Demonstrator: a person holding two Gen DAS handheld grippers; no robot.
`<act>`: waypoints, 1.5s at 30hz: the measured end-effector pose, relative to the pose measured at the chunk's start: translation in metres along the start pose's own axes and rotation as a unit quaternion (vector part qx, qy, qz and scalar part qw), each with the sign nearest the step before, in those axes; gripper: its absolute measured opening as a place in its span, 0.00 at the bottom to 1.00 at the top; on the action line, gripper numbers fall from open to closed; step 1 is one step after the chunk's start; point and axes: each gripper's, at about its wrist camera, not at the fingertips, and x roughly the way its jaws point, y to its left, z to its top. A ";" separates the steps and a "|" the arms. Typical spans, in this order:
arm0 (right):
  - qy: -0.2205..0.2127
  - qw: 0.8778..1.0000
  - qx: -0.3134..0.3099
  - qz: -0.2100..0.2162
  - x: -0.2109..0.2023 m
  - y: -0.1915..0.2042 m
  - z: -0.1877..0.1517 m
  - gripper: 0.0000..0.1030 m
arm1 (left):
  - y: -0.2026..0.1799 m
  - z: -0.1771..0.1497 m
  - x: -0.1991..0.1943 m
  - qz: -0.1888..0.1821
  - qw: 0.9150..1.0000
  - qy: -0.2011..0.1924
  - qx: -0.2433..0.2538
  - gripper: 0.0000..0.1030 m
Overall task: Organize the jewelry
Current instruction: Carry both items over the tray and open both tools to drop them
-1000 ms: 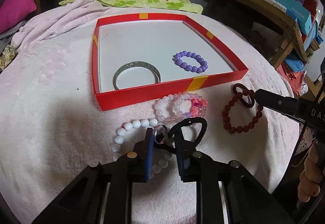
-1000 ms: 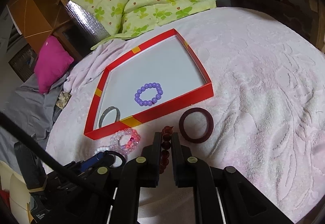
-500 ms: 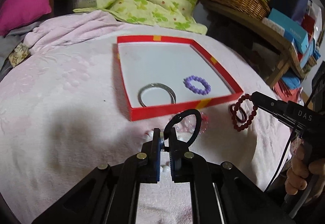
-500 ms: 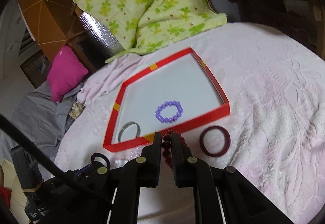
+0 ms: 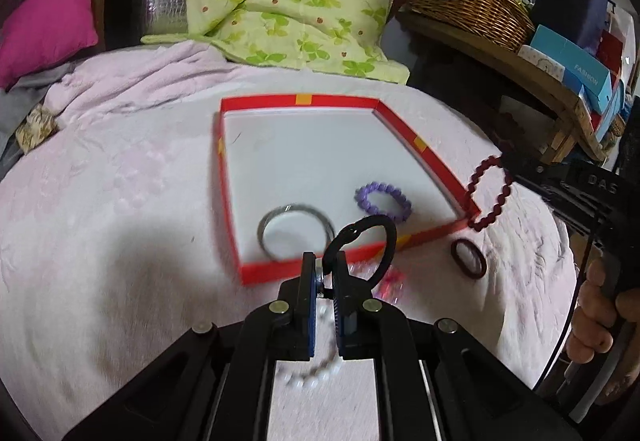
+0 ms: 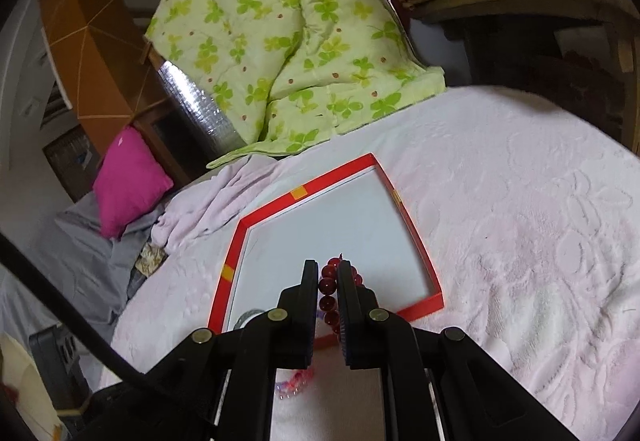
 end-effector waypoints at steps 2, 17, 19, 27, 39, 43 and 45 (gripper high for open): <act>0.003 1.000 0.010 0.001 0.008 -0.004 0.006 0.10 | -0.004 0.006 0.004 -0.006 1.000 -0.005 0.000 0.08; 0.041 0.998 0.055 0.011 0.107 -0.015 0.047 0.10 | 0.020 0.080 0.083 0.026 0.999 0.020 -0.015 0.08; 0.047 0.996 0.070 0.026 0.120 -0.015 0.052 0.10 | 0.021 0.084 0.094 0.032 0.999 0.023 -0.017 0.08; 0.073 0.993 0.090 0.020 0.164 -0.017 0.051 0.10 | 0.028 0.085 0.127 0.054 0.996 0.065 -0.030 0.09; 0.075 0.994 0.078 -0.024 0.132 -0.039 0.057 0.14 | 0.023 0.078 0.092 0.092 0.994 0.054 -0.010 0.57; 0.086 0.994 0.067 -0.026 0.113 -0.038 0.055 0.14 | 0.032 0.067 0.071 0.118 0.992 0.047 -0.012 0.58; 0.092 0.994 0.062 -0.024 0.104 -0.038 0.052 0.14 | 0.040 0.059 0.058 0.127 0.991 0.042 -0.021 0.58</act>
